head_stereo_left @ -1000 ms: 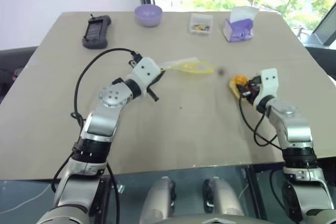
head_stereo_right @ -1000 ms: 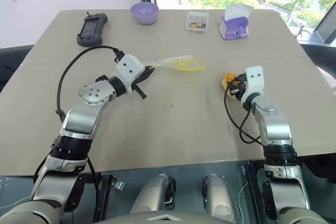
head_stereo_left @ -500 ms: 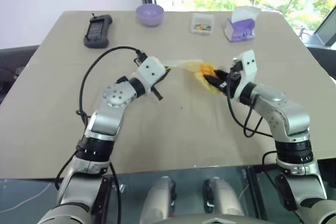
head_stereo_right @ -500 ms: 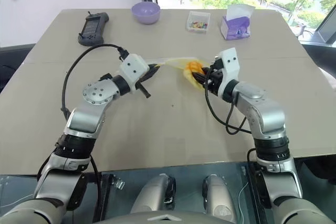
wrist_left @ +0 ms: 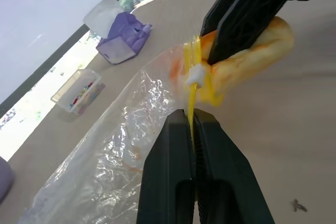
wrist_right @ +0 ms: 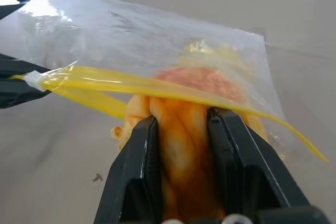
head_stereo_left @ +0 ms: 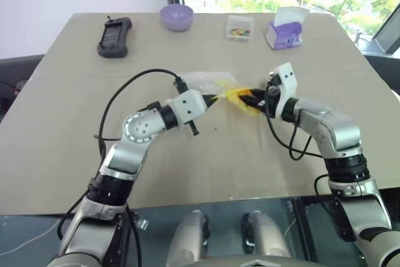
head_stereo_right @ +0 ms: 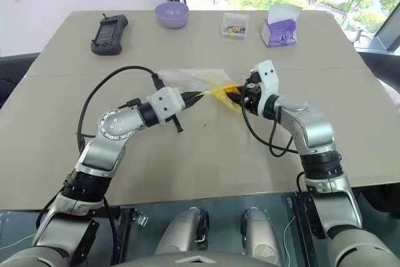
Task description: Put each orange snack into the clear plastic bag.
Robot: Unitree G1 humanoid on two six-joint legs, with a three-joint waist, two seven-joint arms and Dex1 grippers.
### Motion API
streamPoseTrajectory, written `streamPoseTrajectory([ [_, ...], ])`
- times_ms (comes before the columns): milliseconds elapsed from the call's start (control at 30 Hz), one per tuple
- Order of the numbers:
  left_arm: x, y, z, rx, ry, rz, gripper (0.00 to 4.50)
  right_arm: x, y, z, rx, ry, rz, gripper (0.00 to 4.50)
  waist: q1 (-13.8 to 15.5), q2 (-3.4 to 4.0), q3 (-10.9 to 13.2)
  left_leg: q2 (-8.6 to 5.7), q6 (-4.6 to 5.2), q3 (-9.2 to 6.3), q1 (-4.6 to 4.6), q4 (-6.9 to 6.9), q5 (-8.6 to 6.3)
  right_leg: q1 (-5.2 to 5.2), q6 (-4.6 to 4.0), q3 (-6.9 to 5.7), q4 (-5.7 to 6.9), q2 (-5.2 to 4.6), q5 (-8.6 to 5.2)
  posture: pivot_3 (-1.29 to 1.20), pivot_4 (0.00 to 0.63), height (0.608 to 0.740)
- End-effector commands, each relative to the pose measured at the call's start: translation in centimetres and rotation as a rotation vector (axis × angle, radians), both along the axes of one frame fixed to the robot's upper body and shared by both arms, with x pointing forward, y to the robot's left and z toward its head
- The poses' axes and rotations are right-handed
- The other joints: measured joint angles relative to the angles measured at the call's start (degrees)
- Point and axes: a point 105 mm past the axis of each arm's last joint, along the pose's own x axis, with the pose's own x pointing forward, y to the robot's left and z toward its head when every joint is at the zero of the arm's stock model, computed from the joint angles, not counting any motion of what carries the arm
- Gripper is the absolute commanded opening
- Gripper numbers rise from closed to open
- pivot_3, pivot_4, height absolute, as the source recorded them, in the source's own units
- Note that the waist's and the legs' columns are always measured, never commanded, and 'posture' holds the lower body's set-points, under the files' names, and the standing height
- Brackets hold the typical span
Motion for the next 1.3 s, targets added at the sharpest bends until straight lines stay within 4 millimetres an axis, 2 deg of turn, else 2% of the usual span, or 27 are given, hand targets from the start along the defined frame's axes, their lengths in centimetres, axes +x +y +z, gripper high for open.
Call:
streamPoseTrajectory([
  [33, -0.7, 0.5, 0.7, -0.029, -0.014, -0.041, 0.00, 0.2, 0.4, 1.4, 0.042, -0.032, 0.031, 1.40, 0.0, 0.00, 0.0, 0.00, 0.00, 0.00, 0.00, 0.00, 0.00, 0.00, 0.00, 0.00, 0.00, 0.00, 0.00, 0.00, 0.150, 0.740],
  [233, -1.2, 1.7, -0.2, -0.039, 0.074, -0.058, 0.00, 0.9, 0.3, 2.5, 0.224, 0.036, 0.009, 1.40, -0.1, 0.02, 0.0, 0.00, 0.01, 0.00, -0.01, 0.00, 0.00, 0.00, 0.00, 0.00, 0.00, 0.00, 0.00, 0.00, 0.150, 0.740],
  [467, -1.5, 2.6, -1.0, -0.021, 0.125, -0.061, 0.00, 1.0, -0.6, 3.0, 0.282, 0.050, 0.003, 1.40, 0.0, 0.03, 0.0, 0.00, 0.02, -0.01, -0.03, 0.00, -0.01, 0.00, 0.00, -0.03, -0.02, -0.01, 0.00, 0.00, 0.150, 0.740],
  [600, -1.3, 2.2, -0.4, -0.035, 0.118, -0.071, 0.00, 0.9, 0.2, 3.1, 0.245, -0.022, -0.001, 1.40, -0.1, 0.03, 0.0, 0.00, 0.02, -0.01, -0.03, 0.00, -0.01, -0.01, 0.00, -0.02, -0.02, 0.00, 0.00, 0.00, 0.150, 0.740],
  [700, -1.2, 1.7, -0.1, -0.033, 0.107, -0.092, 0.00, 0.8, 1.5, 1.7, 0.085, -0.119, -0.007, 1.40, -0.1, 0.03, 0.0, 0.00, 0.02, 0.00, -0.03, 0.00, -0.01, -0.01, 0.00, -0.02, -0.01, 0.01, 0.00, 0.00, 0.150, 0.740],
  [867, -1.5, 0.6, -0.2, -0.003, 0.091, -0.137, 0.00, 0.0, 3.7, 0.5, 0.006, -0.146, 0.042, 1.40, -0.1, 0.03, 0.0, 0.00, 0.01, 0.00, -0.04, 0.00, -0.01, -0.03, 0.01, -0.01, -0.01, 0.03, 0.00, 0.00, 0.150, 0.740],
  [967, -1.8, 0.1, -0.4, -0.009, 0.101, -0.158, 0.00, 0.7, 3.8, 0.1, -0.005, -0.130, 0.019, 1.40, 0.0, 0.03, 0.0, 0.00, 0.01, 0.01, -0.04, 0.01, -0.01, -0.02, 0.01, -0.01, -0.01, 0.02, 0.00, 0.00, 0.150, 0.740],
  [1200, -1.8, 0.5, -0.7, -0.021, 0.115, -0.134, 0.00, 2.5, 3.3, 0.7, 0.085, -0.076, -0.048, 1.40, -0.1, 0.03, 0.0, 0.03, 0.00, 0.00, -0.02, 0.02, 0.00, -0.04, 0.00, -0.02, 0.03, 0.05, 0.00, 0.00, 0.150, 0.740],
  [1300, -1.3, 0.9, -0.6, -0.076, 0.132, -0.081, 0.00, 2.7, 3.0, 0.8, 0.092, -0.074, -0.057, 2.21, -0.1, 0.03, 0.0, 0.02, 0.01, 0.01, -0.04, 0.02, 0.00, -0.03, 0.00, -0.01, 0.01, 0.04, 0.00, 0.00, 0.150, 0.740],
])
